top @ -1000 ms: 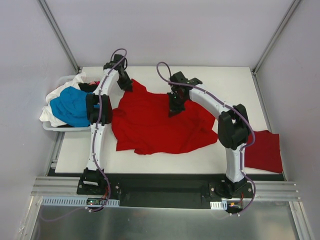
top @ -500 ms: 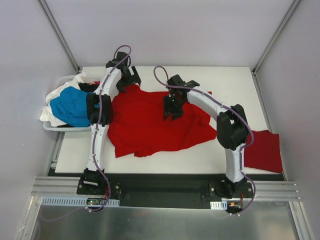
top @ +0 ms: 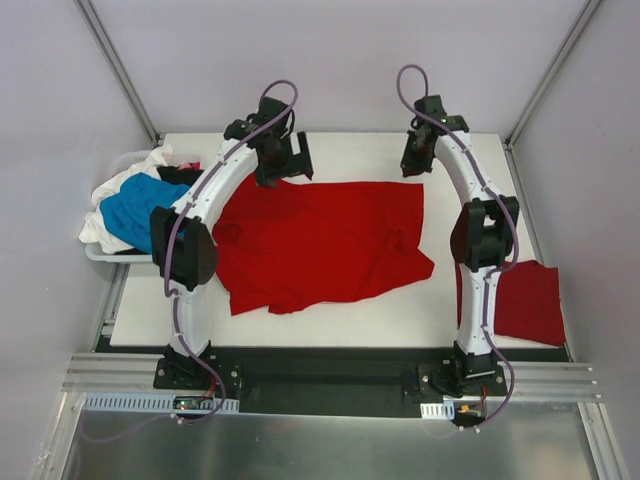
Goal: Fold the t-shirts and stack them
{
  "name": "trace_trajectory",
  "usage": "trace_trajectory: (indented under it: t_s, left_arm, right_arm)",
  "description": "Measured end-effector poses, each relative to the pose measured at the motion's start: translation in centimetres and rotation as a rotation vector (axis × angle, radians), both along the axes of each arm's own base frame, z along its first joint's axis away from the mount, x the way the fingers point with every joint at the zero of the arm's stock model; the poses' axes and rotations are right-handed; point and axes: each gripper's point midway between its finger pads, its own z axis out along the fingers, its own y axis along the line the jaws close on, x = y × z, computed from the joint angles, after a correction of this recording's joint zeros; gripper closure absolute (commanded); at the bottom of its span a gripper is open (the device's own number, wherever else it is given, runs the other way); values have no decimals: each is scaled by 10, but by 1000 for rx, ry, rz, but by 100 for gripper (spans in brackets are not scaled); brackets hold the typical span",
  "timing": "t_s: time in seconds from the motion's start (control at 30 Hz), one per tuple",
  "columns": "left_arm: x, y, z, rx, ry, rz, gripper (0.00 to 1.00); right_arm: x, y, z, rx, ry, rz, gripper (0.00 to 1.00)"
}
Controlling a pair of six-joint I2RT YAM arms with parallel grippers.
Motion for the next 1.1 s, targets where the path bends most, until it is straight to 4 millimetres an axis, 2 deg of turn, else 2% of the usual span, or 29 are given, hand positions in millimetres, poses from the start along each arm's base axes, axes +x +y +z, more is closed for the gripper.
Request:
trace_trajectory:
  t_s: [0.07, 0.1, 0.17, 0.23, 0.33, 0.43, 0.53, 0.67, 0.87, 1.03, 1.1]
  left_arm:
    - [-18, 12, -8, 16, 47, 16, 15]
    - [-26, 18, -16, 26, 76, 23, 33]
    - [-40, 26, -36, 46, 141, 39, 65]
    - [-56, 34, -58, 67, 213, 50, 87]
    - [-78, 43, -83, 102, 300, 54, 97]
    - [-89, 48, -92, 121, 340, 55, 98]
    - [-87, 48, -90, 121, 333, 56, 97]
    - [-82, 46, -84, 114, 313, 57, 95]
    - [-66, 43, -69, 93, 253, 61, 92]
    - [-66, 44, -74, 99, 263, 58, 86]
    - [-68, 45, -77, 103, 272, 57, 85]
  right_arm:
    - [-6, -1, -28, -21, 64, 6, 99]
    - [-16, 2, -49, -32, 116, 17, 99]
    - [-35, 8, -76, -50, 201, 39, 99]
    - [-52, 16, -93, -49, 262, 65, 99]
    - [-67, 23, -105, -40, 310, 88, 99]
    - [-77, 21, -111, -28, 335, 89, 99]
    - [-82, 17, -112, -7, 352, 82, 99]
    - [-78, 10, -108, 32, 355, 60, 99]
    - [-48, -8, -97, 153, 324, -23, 99]
    - [-18, -25, -113, 229, 332, -86, 99]
    - [-14, -28, -121, 247, 342, -94, 99]
